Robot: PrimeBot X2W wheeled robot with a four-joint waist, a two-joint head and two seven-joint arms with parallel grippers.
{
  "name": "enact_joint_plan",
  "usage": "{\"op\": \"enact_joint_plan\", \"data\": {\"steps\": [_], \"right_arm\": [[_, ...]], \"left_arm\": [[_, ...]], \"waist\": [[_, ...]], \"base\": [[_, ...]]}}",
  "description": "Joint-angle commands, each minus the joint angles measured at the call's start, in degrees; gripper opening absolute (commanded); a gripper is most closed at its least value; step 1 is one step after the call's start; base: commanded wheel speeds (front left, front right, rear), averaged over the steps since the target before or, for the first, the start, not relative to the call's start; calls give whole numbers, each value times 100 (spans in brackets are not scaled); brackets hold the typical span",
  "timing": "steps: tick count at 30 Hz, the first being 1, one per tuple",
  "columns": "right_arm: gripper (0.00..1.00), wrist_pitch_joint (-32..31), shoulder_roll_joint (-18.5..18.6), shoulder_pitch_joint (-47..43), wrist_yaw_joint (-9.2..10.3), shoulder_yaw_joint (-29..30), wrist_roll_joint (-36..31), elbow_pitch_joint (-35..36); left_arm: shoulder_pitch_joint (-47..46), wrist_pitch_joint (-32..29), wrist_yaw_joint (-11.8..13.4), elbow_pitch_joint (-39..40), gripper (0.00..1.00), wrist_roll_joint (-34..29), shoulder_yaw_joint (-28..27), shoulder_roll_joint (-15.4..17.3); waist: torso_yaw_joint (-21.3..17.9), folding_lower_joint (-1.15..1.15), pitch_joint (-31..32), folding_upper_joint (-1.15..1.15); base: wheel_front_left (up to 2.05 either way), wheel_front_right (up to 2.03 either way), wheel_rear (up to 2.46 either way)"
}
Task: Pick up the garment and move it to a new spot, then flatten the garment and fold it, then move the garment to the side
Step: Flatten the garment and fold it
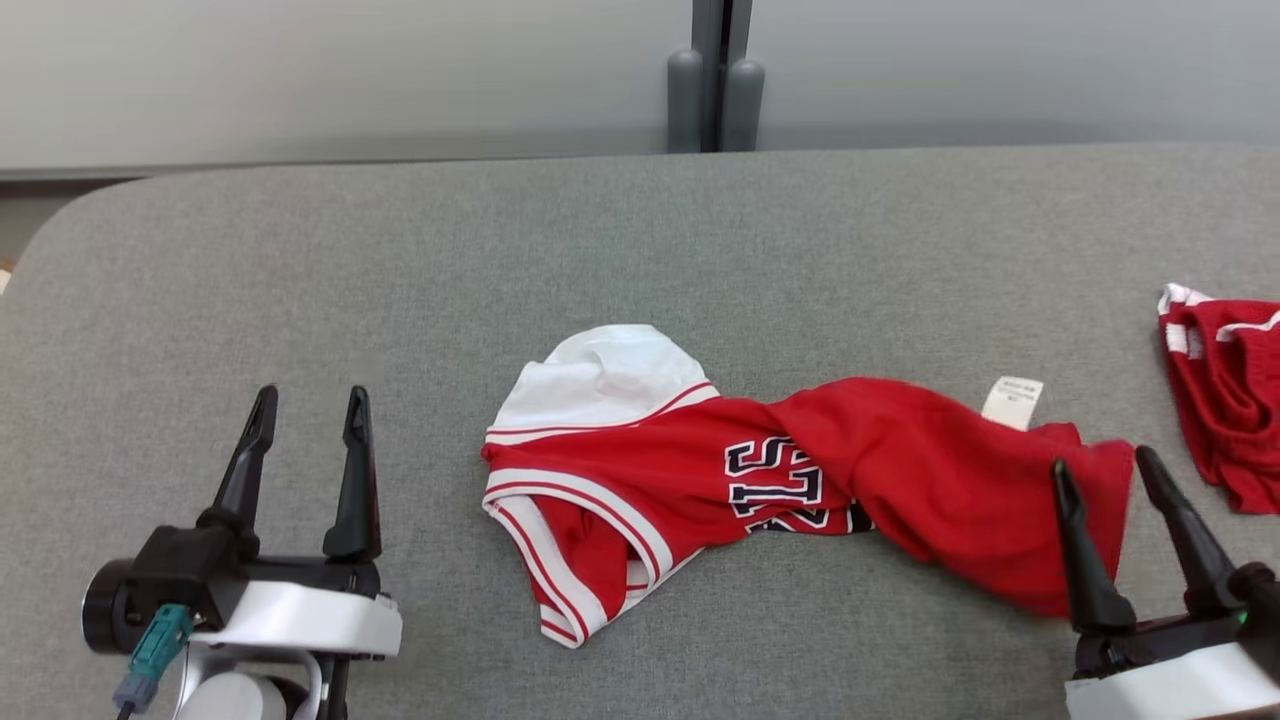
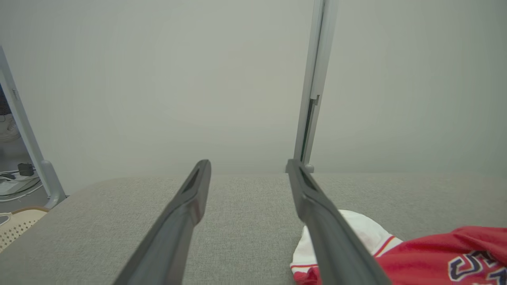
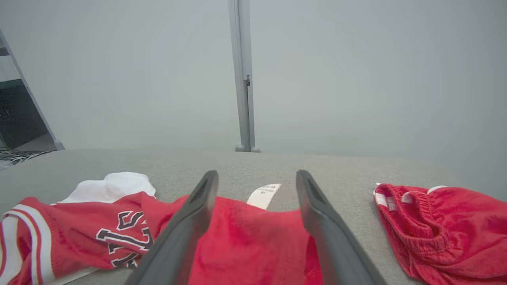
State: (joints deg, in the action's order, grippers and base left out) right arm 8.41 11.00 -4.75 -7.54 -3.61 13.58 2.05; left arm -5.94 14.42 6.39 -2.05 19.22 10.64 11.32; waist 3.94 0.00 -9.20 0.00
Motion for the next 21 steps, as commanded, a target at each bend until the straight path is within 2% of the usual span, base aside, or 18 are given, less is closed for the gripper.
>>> {"op": "enact_joint_plan", "data": {"steps": [1, 7, 13, 21], "right_arm": [[100, -45, 53, -64, 10, 52, -73, 186], [100, -358, 40, -250, 10, 177, -164, 717], [100, -599, -124, -460, 8, 157, -219, 1133], [100, -711, -194, -564, 8, 179, -160, 1269]], "left_arm": [[120, -17, 44, 19, 100, 11, -28, 35], [413, -150, 138, 164, 100, 32, -54, 122], [711, -290, 253, 380, 100, 5, -58, 195], [906, -445, 346, 611, 100, 16, -19, 224]], "waist": [[-52, 0, 157, 0], [-105, 0, 464, 0], [-172, 0, 740, 0], [-183, 0, 752, 0]], "base": [[0, 0, 0], [0, 0, 0], [0, 0, 0], [0, 0, 0]]}}
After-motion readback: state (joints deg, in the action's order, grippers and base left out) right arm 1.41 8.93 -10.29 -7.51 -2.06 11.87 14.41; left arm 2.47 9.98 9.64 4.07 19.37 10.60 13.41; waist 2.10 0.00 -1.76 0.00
